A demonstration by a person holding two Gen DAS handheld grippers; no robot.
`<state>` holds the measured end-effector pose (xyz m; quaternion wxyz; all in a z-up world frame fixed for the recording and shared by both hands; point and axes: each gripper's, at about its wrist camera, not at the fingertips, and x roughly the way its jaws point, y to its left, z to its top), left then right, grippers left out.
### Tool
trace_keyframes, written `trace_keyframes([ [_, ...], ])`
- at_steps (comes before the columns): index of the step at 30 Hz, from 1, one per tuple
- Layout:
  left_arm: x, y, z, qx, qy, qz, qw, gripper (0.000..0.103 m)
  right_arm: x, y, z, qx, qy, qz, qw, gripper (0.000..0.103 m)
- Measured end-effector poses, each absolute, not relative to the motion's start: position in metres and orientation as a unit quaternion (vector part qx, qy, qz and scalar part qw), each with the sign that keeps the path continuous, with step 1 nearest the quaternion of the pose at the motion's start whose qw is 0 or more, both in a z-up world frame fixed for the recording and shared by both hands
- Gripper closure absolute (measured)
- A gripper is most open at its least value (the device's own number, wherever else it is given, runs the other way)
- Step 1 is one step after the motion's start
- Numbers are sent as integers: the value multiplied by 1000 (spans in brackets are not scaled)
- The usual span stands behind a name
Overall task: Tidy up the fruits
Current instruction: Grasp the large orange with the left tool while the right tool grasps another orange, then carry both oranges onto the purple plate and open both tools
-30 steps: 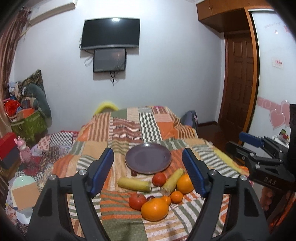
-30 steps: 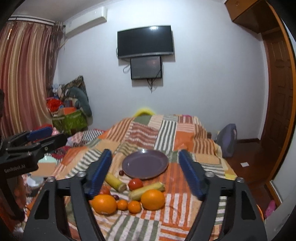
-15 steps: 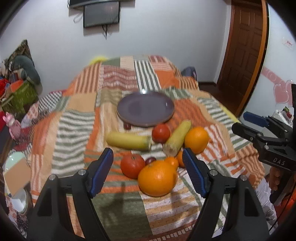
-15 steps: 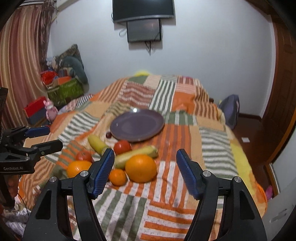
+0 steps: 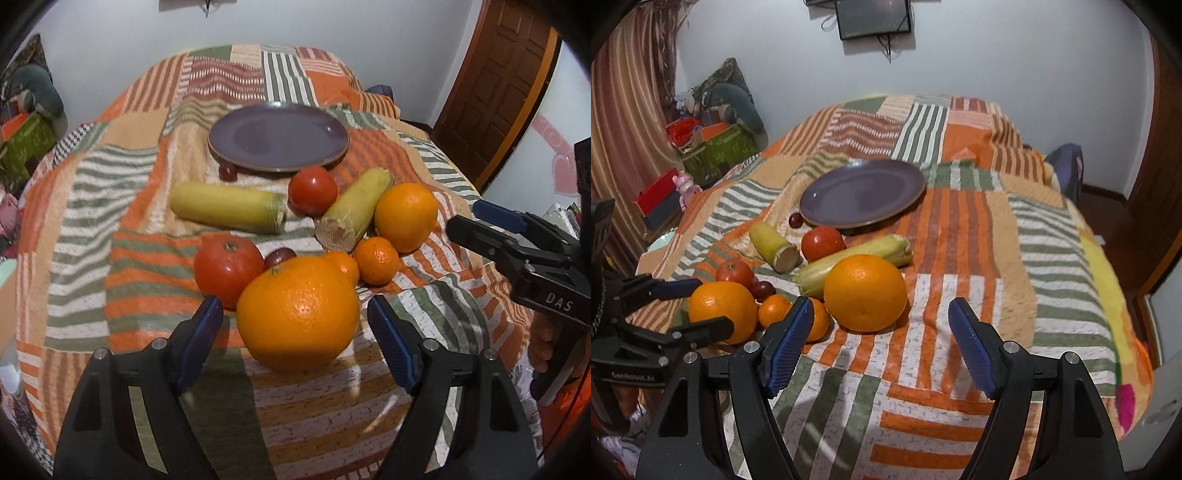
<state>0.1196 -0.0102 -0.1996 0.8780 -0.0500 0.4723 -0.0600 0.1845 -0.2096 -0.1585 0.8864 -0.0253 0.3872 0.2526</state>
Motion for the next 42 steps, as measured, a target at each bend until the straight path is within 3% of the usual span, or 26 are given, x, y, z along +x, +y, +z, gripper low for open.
trace_keyframes([
  [5,123,-11,-208,-62,479,-64,873,23,198,-198,-172,-19,406,260,876,31],
  [9,125,-10,-210,-58,482,-74,871,33,209,-191,-182,-18,424,261,867,31],
  [15,124,-9,-209,-53,478,-79,873,34,219,-188,-192,-3,437,269,858,31],
  [16,124,-8,-208,-53,478,-80,873,34,220,-188,-192,-3,437,273,857,31],
  [17,124,-8,-208,-51,478,-81,873,34,220,-188,-191,-1,436,279,855,39],
  [21,121,-7,-203,-30,470,-73,879,34,217,-187,-189,-4,432,278,858,40],
  [42,140,22,-117,-12,367,-46,929,34,216,-204,-118,14,346,251,904,40],
])
